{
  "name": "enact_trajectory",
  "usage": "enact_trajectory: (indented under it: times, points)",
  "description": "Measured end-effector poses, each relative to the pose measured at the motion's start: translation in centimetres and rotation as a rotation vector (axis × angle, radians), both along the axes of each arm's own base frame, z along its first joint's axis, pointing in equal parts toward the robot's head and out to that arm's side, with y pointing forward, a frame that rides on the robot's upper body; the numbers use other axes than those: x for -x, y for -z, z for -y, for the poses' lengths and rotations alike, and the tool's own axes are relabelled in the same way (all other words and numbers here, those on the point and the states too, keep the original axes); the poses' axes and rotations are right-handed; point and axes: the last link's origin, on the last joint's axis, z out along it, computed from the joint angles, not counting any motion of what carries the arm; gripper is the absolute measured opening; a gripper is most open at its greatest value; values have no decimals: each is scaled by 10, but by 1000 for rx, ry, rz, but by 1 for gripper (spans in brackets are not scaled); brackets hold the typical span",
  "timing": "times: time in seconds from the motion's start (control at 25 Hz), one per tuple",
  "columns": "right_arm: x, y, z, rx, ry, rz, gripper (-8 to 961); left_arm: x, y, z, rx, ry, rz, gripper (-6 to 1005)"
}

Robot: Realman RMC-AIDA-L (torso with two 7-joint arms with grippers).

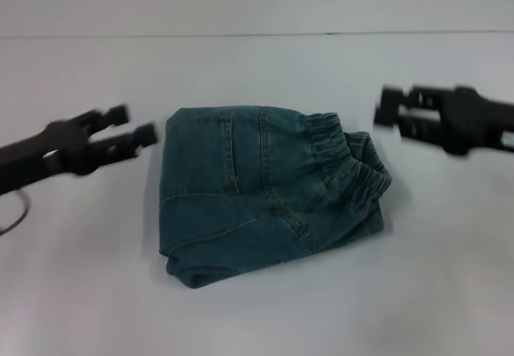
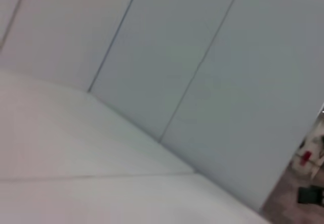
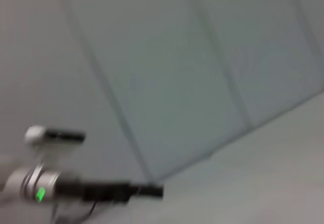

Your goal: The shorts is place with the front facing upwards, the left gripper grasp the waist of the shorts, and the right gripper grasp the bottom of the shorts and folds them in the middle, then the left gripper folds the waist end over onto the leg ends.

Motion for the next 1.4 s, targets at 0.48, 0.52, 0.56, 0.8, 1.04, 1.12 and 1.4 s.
enact_trajectory:
  times: [0.48, 0.52, 0.56, 0.8, 1.04, 1.12, 1.4]
  points:
    - [-25, -16, 36, 156, -59, 233, 733, 34, -5, 41, 168, -40, -145, 950]
    - [-26, -16, 36, 163, -54, 240, 767, 34, -5, 41, 170, -40, -146, 950]
    - [-27, -14, 36, 170, -48, 250, 802, 34, -5, 41, 172, -40, -148, 950]
    - [-30, -7, 34, 193, -19, 282, 942, 32, -5, 41, 177, -32, -148, 950]
    - [-30, -4, 34, 191, -13, 281, 947, 29, -4, 38, 186, -15, -153, 950]
    - [-30, -3, 33, 188, -10, 283, 946, 27, -3, 37, 188, -9, -155, 950]
    - [-30, -2, 30, 177, -5, 288, 947, 25, -2, 35, 190, -1, -154, 950]
